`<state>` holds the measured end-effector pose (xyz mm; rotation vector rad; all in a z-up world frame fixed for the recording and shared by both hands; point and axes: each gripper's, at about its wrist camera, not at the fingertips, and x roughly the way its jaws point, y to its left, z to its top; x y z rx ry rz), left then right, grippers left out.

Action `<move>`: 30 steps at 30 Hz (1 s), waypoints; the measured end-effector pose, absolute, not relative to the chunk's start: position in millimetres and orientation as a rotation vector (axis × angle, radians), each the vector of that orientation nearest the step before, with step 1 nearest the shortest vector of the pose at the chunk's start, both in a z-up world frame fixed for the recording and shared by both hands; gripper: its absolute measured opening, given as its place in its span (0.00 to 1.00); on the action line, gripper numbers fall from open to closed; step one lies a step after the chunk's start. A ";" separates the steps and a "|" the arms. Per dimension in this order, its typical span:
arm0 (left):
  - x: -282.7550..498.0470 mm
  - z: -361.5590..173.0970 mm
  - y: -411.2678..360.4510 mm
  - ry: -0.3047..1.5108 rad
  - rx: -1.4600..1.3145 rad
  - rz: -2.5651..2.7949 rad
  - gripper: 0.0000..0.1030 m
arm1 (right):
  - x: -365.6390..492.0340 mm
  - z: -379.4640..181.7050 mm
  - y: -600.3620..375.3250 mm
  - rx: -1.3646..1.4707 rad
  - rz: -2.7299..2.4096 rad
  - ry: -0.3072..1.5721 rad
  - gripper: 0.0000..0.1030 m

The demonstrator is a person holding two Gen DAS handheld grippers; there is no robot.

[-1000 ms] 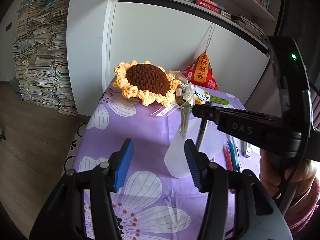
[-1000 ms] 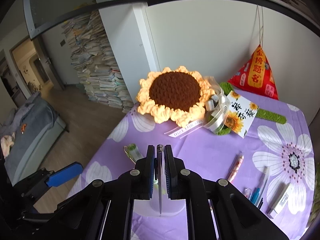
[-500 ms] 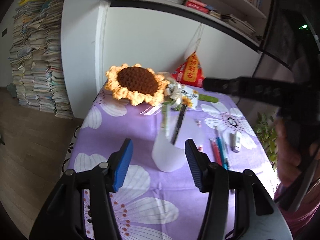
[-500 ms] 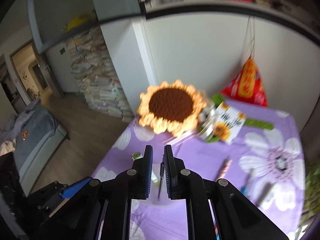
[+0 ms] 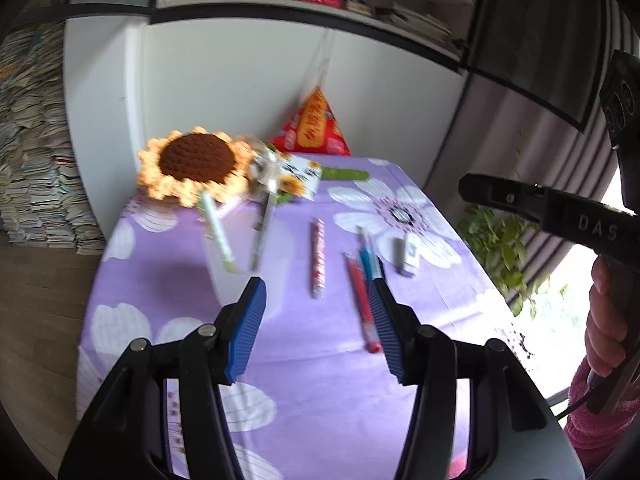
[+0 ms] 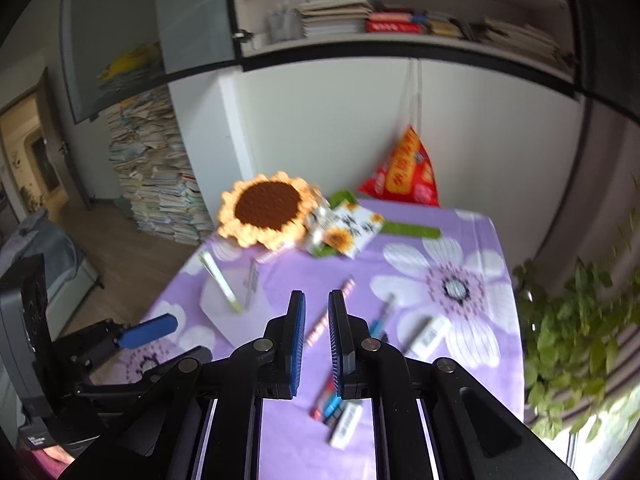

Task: Organize stationery
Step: 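Grasp the red pen with the left tool while the right tool moves to the black marker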

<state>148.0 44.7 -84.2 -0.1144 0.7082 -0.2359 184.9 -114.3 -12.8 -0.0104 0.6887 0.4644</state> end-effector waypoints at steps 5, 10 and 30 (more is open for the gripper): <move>158.5 -108.7 15.9 0.772 -0.066 -0.259 0.46 | 185.6 -45.3 -139.9 0.032 0.440 0.775 0.10; 171.4 -138.0 -9.7 0.860 -0.004 -0.266 0.39 | 182.9 -86.8 -155.2 0.080 0.469 0.876 0.10; 220.9 -178.8 -42.1 0.963 0.058 -0.250 0.38 | 199.5 -143.0 -177.9 0.112 0.438 1.013 0.10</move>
